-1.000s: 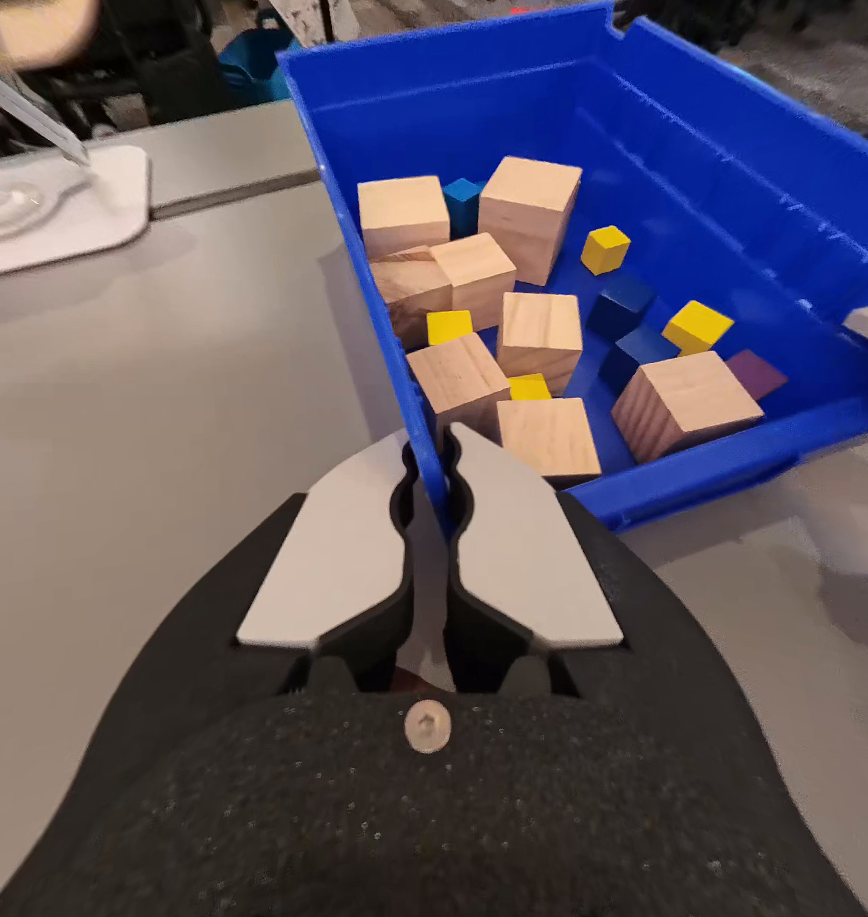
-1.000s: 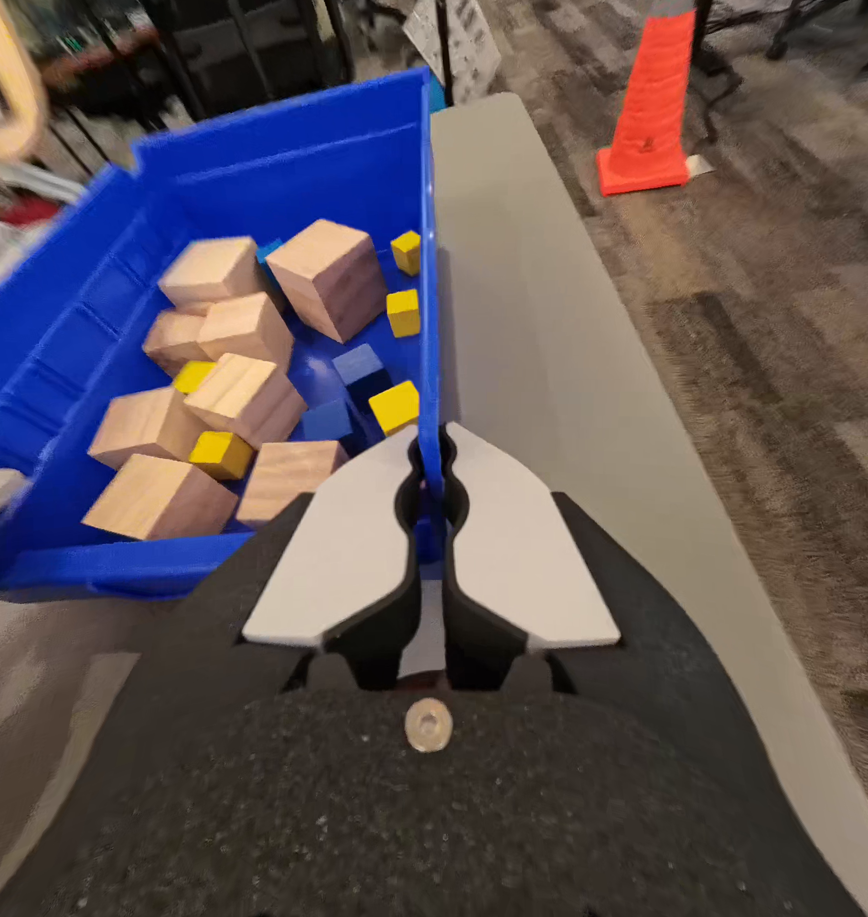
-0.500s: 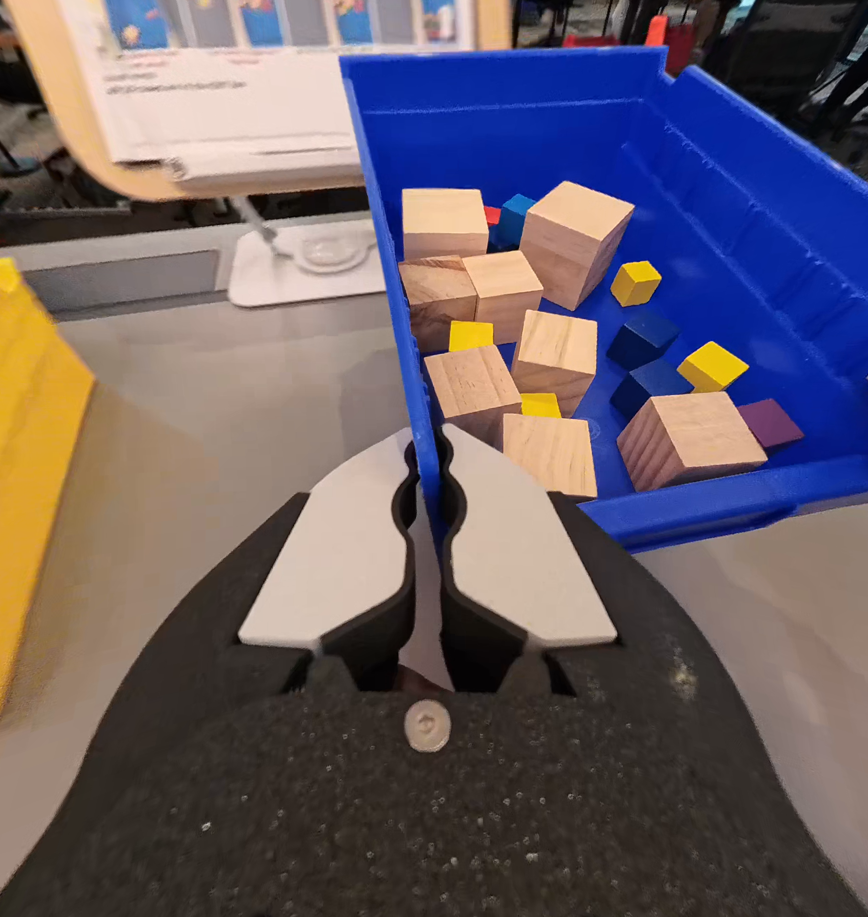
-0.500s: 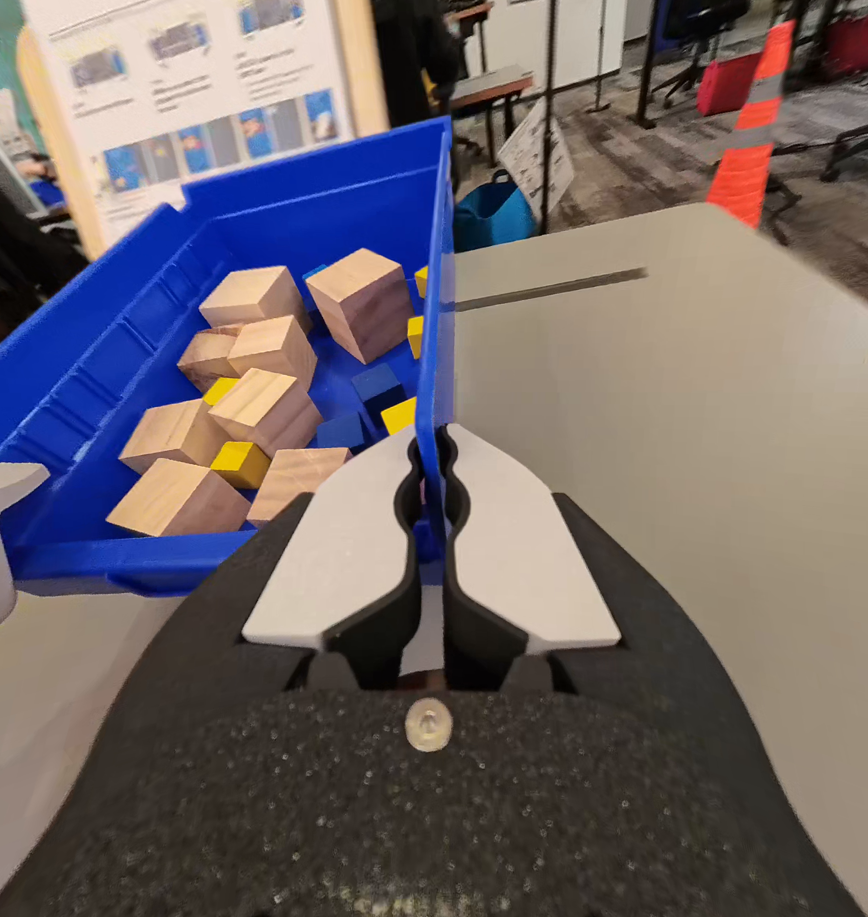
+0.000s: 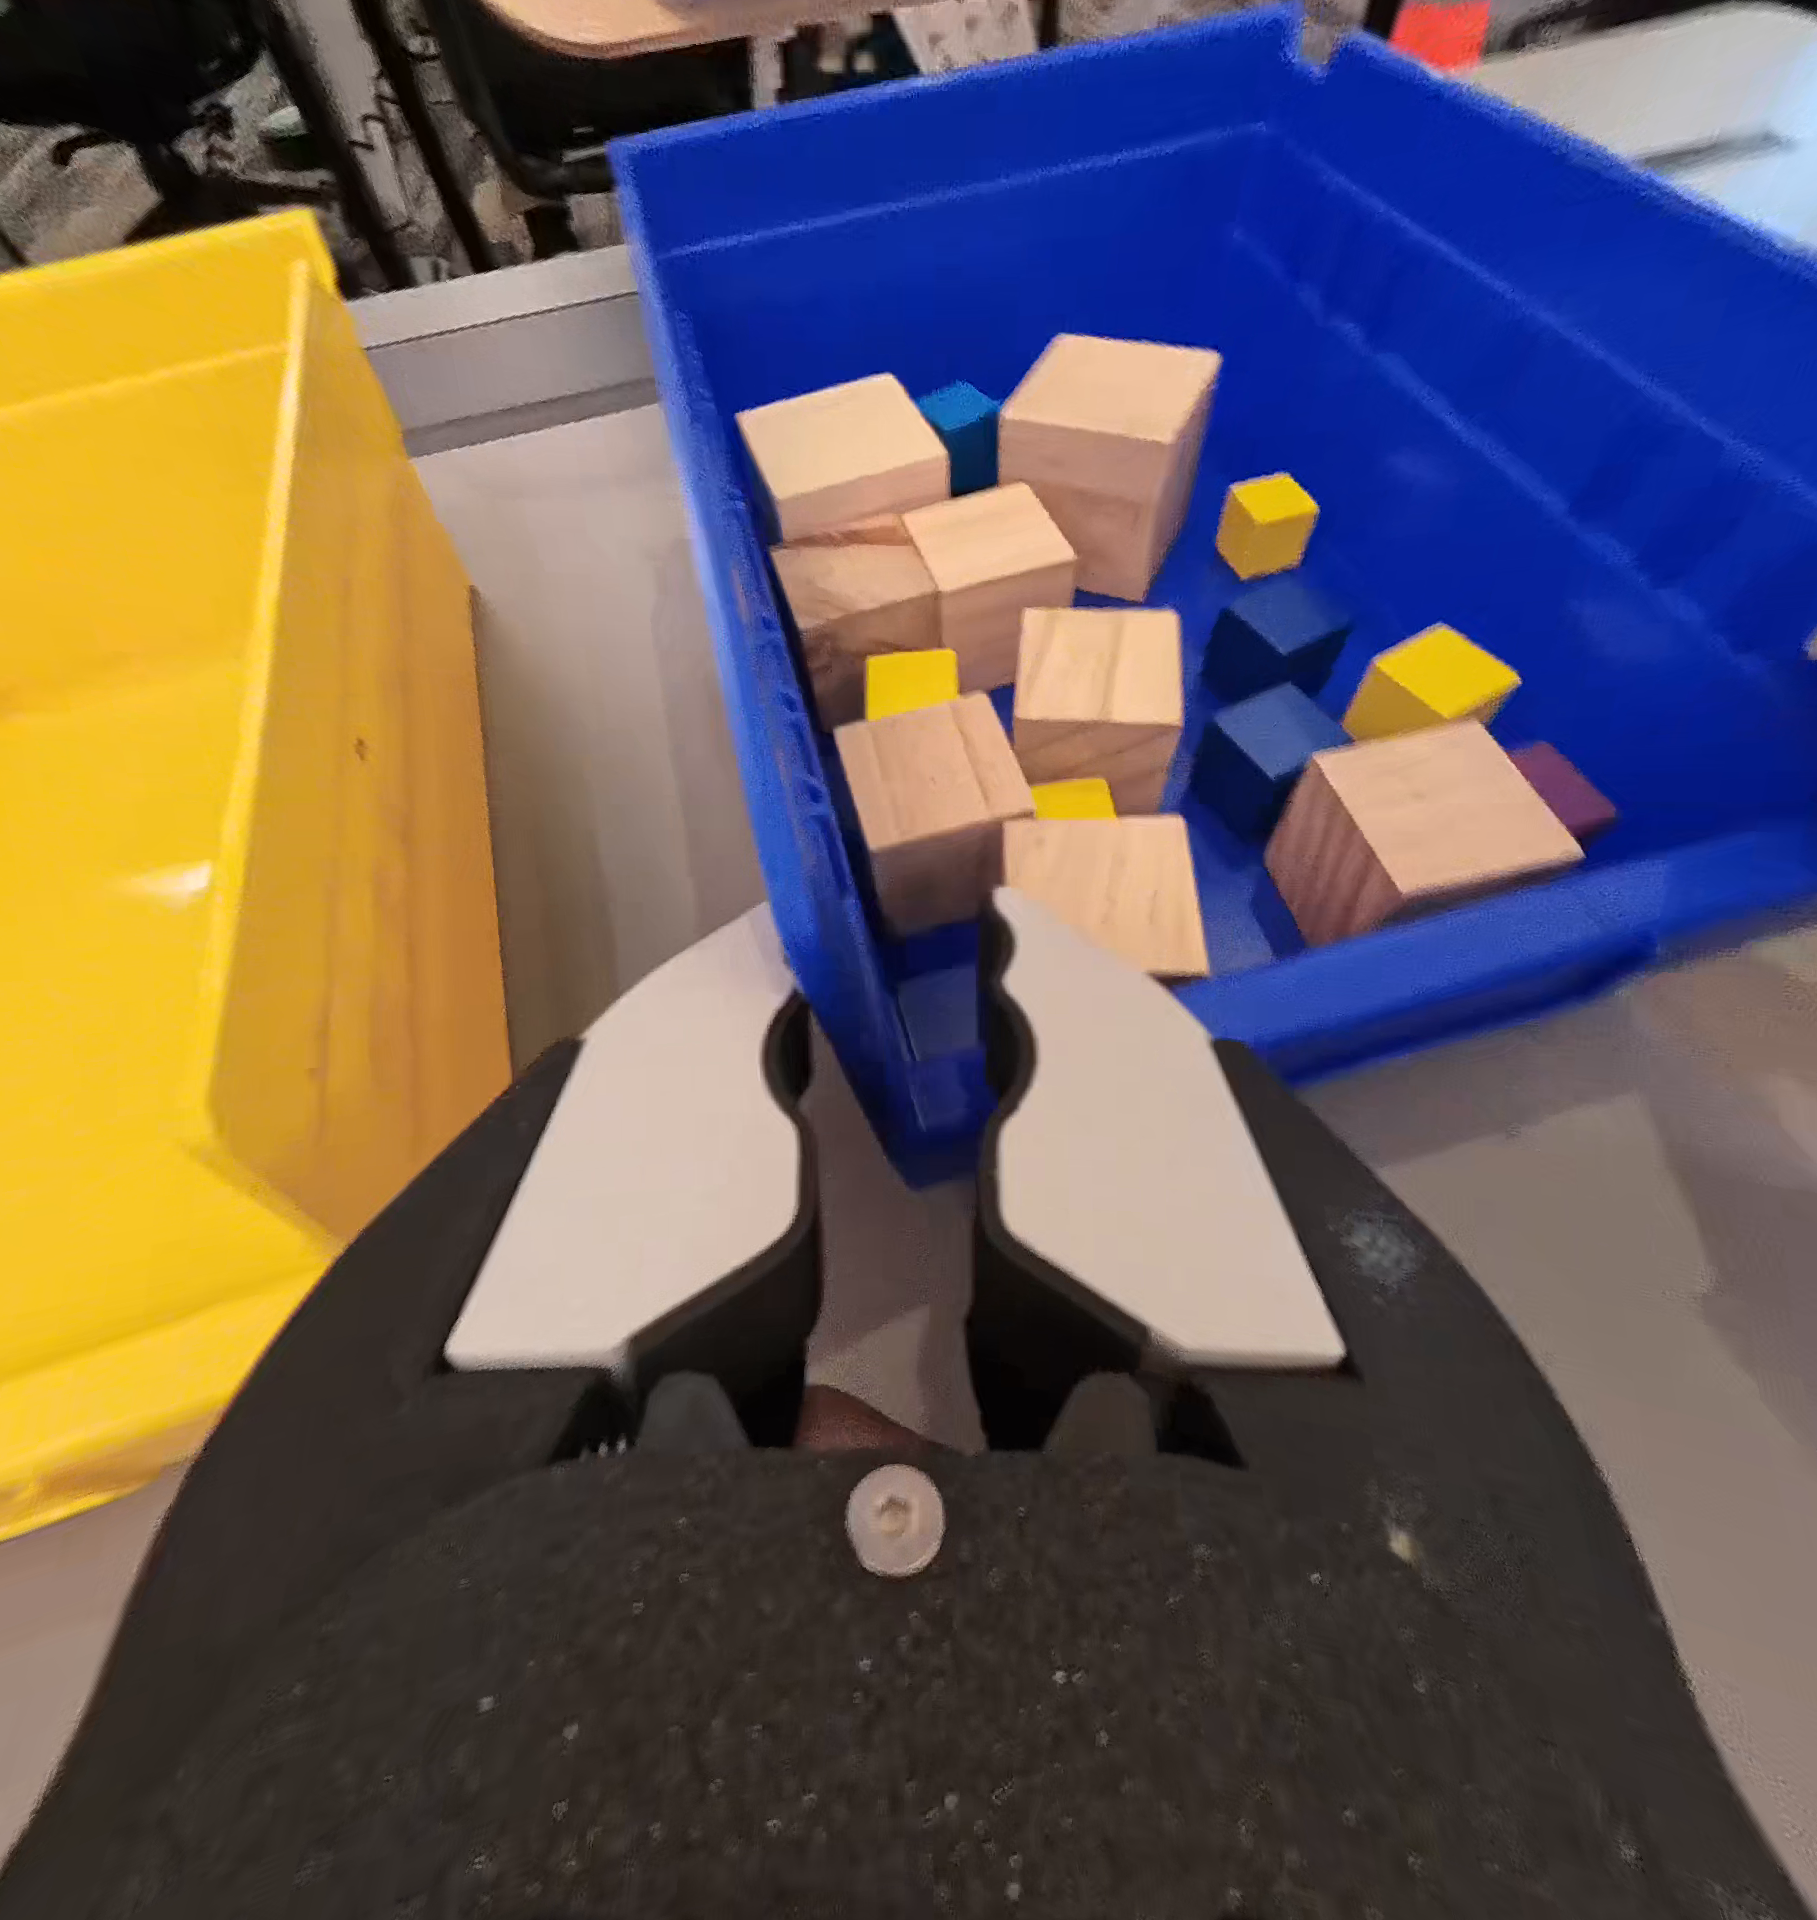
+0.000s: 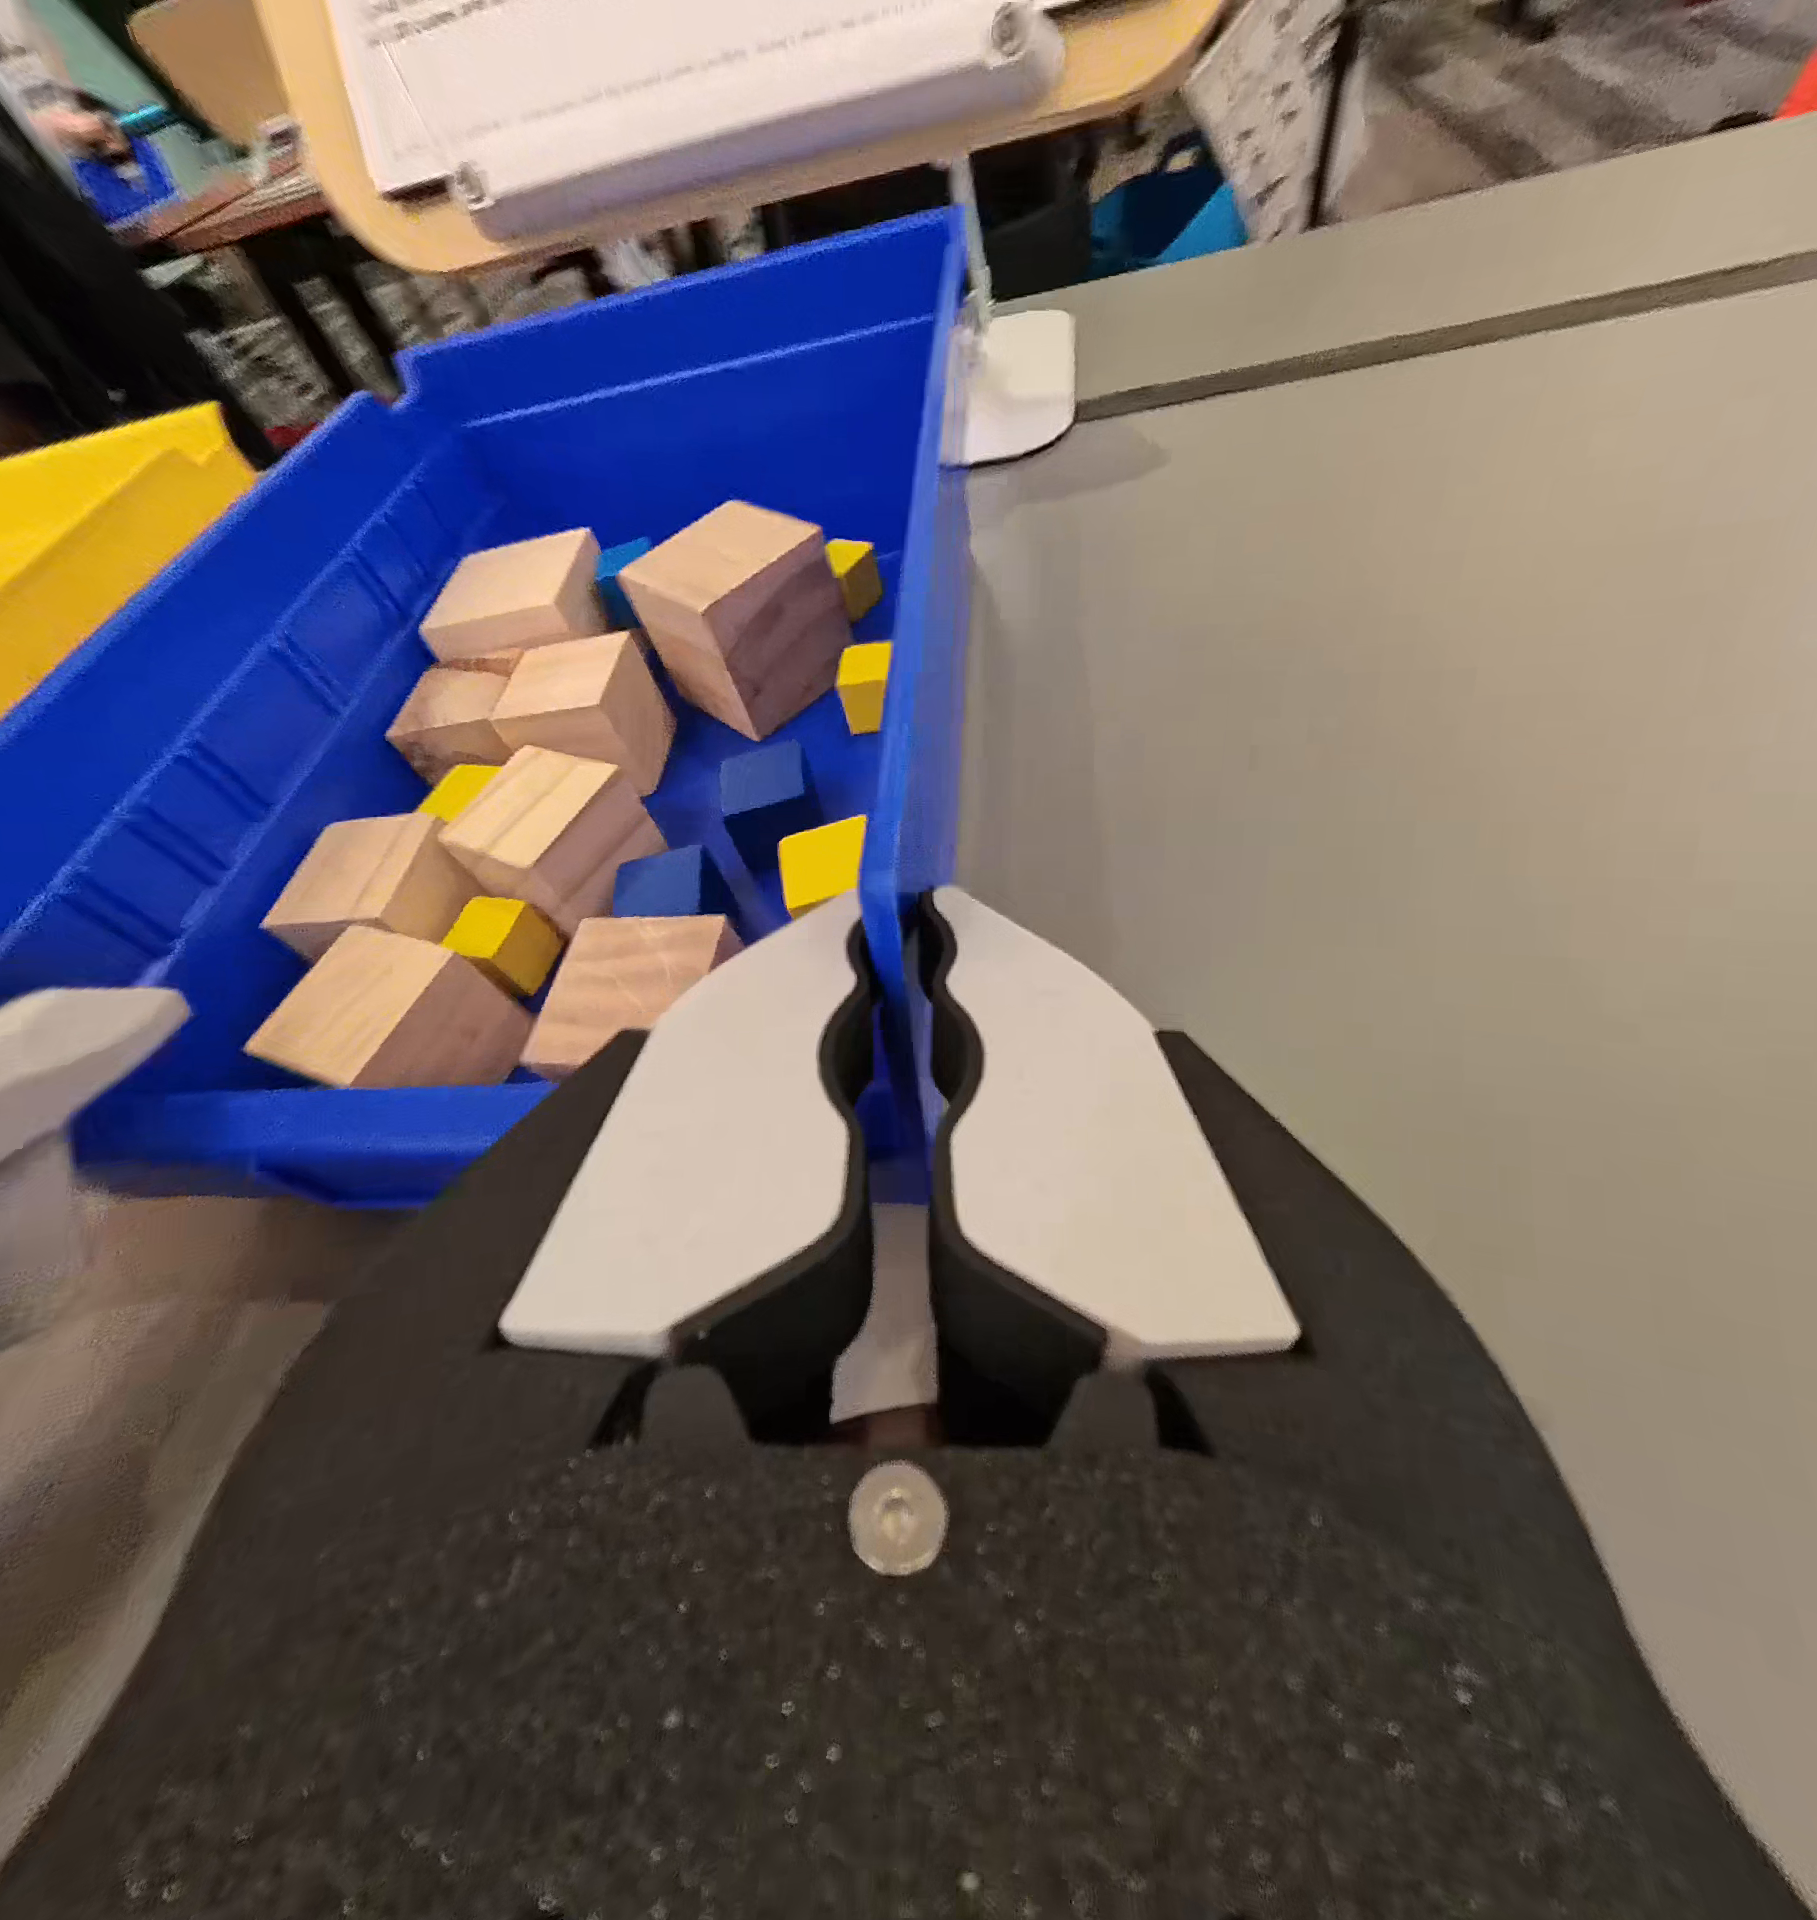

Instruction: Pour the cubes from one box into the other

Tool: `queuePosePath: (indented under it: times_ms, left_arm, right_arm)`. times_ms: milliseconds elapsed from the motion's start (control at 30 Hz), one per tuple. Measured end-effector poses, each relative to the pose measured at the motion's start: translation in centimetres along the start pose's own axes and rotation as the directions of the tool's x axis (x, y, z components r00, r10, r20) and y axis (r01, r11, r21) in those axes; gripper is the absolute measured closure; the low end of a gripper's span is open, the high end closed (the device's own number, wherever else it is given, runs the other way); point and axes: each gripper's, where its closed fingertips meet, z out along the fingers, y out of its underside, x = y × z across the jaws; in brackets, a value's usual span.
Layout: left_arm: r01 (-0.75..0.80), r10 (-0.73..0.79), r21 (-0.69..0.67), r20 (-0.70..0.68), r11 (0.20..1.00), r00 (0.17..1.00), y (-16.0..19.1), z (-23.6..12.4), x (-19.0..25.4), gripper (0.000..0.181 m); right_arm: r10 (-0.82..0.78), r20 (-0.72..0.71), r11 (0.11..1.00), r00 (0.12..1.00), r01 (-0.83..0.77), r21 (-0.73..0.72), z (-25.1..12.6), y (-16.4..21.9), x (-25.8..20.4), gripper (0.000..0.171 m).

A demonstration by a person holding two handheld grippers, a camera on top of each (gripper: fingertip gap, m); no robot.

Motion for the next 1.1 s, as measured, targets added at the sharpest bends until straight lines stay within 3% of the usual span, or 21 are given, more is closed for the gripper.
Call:
queuePosePath:
  times_ms: [33,100,200,267,333,400,467,567,700,767,800,833,867,1000,1100]
  left_arm:
    - [-0.025,0.025,-0.009,-0.033,1.0,0.999,0.3,-0.9,0.6,0.146]
    - [-0.034,0.031,-0.018,-0.139,0.999,0.99,1.2,-4.1,2.0,0.131]
    - [0.088,-0.075,0.029,-0.289,0.996,0.954,2.0,-10.8,2.2,0.133]
    - [0.209,-0.174,0.076,-0.325,0.975,0.93,1.9,-14.5,-0.1,0.134]
    - [0.287,-0.249,0.128,-0.251,0.949,0.935,2.0,-16.5,-4.8,0.136]
    - [0.316,-0.298,0.14,-0.139,0.938,0.944,2.7,-16.7,-10.4,0.136]
    - [0.369,-0.368,0.043,-0.031,0.928,0.929,4.7,-15.6,-15.8,0.136]
    - [0.431,-0.431,0.022,-0.002,0.902,0.902,5.6,-13.4,-21.7,0.13]
    - [0.394,-0.394,0.013,0.087,0.919,0.915,5.3,-9.4,-27.1,0.128]
    - [0.353,-0.353,0.016,0.108,0.935,0.929,4.8,-7.5,-28.2,0.132]
    - [0.34,-0.336,-0.013,0.121,0.94,0.934,5.2,-6.6,-28.3,0.144]
    - [0.344,-0.337,-0.044,0.12,0.938,0.934,5.8,-5.9,-28.0,0.167]
    - [0.361,-0.355,-0.041,0.115,0.932,0.928,5.9,-5.8,-27.5,0.176]
    - [0.375,-0.358,-0.032,0.231,0.926,0.905,7.2,-8.4,-26.0,0.177]
    - [0.382,-0.36,-0.017,0.301,0.924,0.883,8.7,-11.9,-23.7,0.177]
  right_arm:
    - [0.011,0.053,1.0,0.999,-0.01,-0.016,-0.8,-0.1,-0.1,0.165]
    - [0.016,0.14,1.0,0.99,-0.018,0.011,-3.1,-1.2,0.1,0.146]
    - [-0.097,0.252,0.995,0.963,0.09,0.039,-5.9,-2.4,-1.2,0.143]
    - [-0.188,0.312,0.981,0.931,0.19,0.023,-6.7,-2.4,-3.7,0.143]
    - [-0.273,0.415,0.957,0.868,0.29,0.022,-7.6,-1.3,-7.6,0.14]
    - [-0.318,0.525,0.933,0.789,0.358,0.027,-8.7,0.8,-11.8,0.138]
    - [-0.336,0.593,0.918,0.732,0.394,0.034,-9.5,3.2,-15.2,0.135]
    - [-0.387,0.592,0.875,0.707,0.483,-0.005,-10.0,6.5,-17.2,0.134]
    - [-0.396,0.627,0.863,0.671,0.505,0.004,-11.4,7.3,-19.5,0.134]
    - [-0.392,0.644,0.86,0.657,0.51,0.003,-11.9,7.6,-20.6,0.134]
    - [-0.387,0.648,0.861,0.656,0.509,-0.001,-12.1,7.8,-21.2,0.134]
    - [-0.381,0.651,0.862,0.657,0.508,-0.008,-12.3,8.0,-21.7,0.134]
    - [-0.377,0.644,0.865,0.665,0.502,-0.012,-12.3,8.0,-22.2,0.132]
    - [-0.377,0.519,0.9,0.768,0.436,0.009,-10.3,7.3,-23.9,0.113]
    - [-0.35,0.459,0.919,0.817,0.395,-0.002,-8.5,7.5,-25.4,0.11]
